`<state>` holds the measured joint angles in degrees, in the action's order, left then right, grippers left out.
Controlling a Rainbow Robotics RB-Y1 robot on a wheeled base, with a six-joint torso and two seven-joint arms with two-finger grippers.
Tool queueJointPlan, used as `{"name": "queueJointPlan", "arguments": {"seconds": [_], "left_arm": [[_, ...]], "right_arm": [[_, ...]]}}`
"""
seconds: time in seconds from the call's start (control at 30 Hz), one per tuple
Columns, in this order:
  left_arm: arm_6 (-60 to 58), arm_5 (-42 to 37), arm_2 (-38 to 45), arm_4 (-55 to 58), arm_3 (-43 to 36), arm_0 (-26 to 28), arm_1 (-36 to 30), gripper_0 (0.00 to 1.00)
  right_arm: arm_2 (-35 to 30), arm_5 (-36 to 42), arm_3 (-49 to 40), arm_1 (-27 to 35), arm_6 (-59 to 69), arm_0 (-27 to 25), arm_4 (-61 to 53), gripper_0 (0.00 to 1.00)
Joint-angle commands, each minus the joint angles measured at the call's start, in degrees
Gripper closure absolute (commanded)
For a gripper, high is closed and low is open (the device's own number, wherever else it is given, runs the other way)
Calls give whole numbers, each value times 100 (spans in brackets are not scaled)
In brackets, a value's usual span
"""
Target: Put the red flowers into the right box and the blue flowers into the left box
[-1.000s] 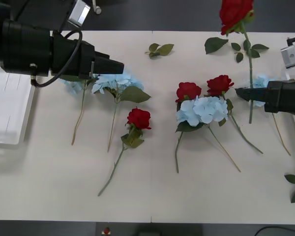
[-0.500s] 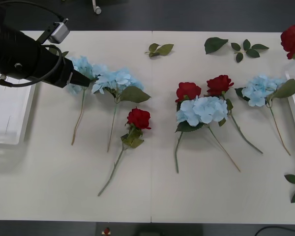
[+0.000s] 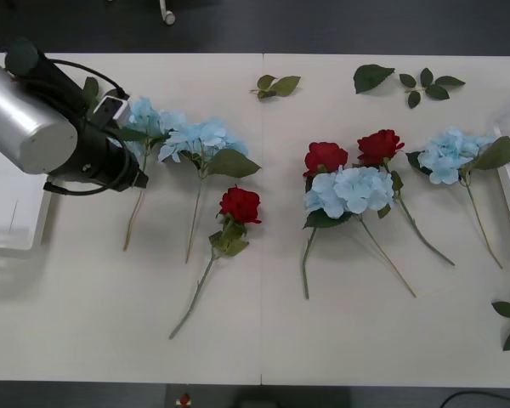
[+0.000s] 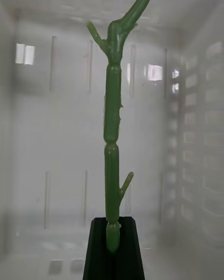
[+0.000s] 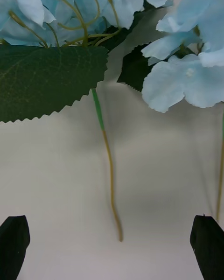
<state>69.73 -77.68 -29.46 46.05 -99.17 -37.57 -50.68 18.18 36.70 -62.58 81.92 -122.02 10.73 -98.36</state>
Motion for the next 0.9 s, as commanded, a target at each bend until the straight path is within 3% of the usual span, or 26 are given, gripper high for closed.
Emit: {"name": "queueJointPlan", "arguments": {"seconds": [0.03,0.7,0.73,0.8,0.83,0.9], "left_arm": [[14,376,-130,-43,398,-409,-74,0],[647,534,-297,-96,2455,-1051,893,0],[682,534,-297,-96,2499,-1068,919,0],[770,534,-297,-114,2675,-1138,1016,0],[788,534,-297,-114,2701,-1147,1042,0],[814,534,-297,-210,2763,-1165,1139,0]], "right_arm": [[-61,-216,281,-176,170,-1,344,100],[-61,-1051,905,-958,143,210,2075,100],[-52,-1051,914,-967,135,219,2110,97],[-61,-1051,932,-967,108,245,2163,59],[-52,-1042,932,-967,91,254,2172,51],[-52,-902,923,-967,47,315,2190,20]]}}
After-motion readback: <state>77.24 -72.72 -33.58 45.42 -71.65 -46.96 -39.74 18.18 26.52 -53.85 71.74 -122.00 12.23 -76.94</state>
